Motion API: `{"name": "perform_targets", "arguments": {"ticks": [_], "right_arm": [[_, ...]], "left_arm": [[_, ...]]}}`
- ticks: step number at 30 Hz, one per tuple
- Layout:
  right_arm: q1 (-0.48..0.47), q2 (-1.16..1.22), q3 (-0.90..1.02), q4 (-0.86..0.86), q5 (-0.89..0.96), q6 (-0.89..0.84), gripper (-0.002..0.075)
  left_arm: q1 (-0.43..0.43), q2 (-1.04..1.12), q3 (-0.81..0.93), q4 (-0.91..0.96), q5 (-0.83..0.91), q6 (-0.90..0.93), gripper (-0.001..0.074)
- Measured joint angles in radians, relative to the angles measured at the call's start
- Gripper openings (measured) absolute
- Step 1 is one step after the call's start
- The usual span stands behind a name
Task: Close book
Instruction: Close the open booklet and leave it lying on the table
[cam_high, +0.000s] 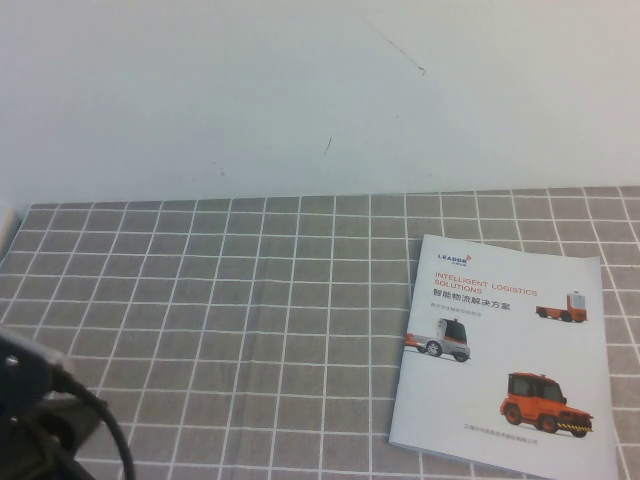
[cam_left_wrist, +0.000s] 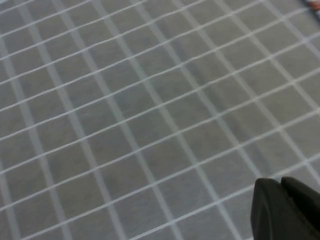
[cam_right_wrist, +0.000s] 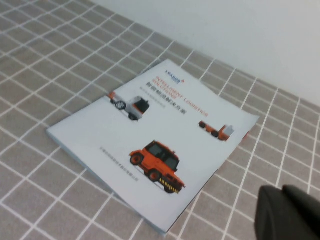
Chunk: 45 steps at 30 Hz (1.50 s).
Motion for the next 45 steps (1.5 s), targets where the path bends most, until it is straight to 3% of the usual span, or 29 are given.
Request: {"name": "perform_targets", "arguments": {"ticks": [3, 7, 20, 45], "right_arm": [[0.0, -0.001, 0.01, 0.002, -0.057, 0.025, -0.0003], [0.0, -0.001, 0.058, 0.019, -0.121, 0.043, -0.0003], [0.0, -0.001, 0.14, 0.064, -0.225, 0.047, -0.0003], [0.0, -0.001, 0.14, 0.078, -0.229, 0.073, -0.0003]], "left_arm": [[0.0, -0.053, 0.0, 0.3, 0.065, -0.328, -0.0004], [0.0, -0.19, 0.0, 0.466, 0.073, -0.464, -0.0004], [0.0, -0.532, 0.0, 0.461, 0.056, -0.433, -0.0004], [0.0, -0.542, 0.0, 0.459, 0.056, -0.433, -0.0004]]}}
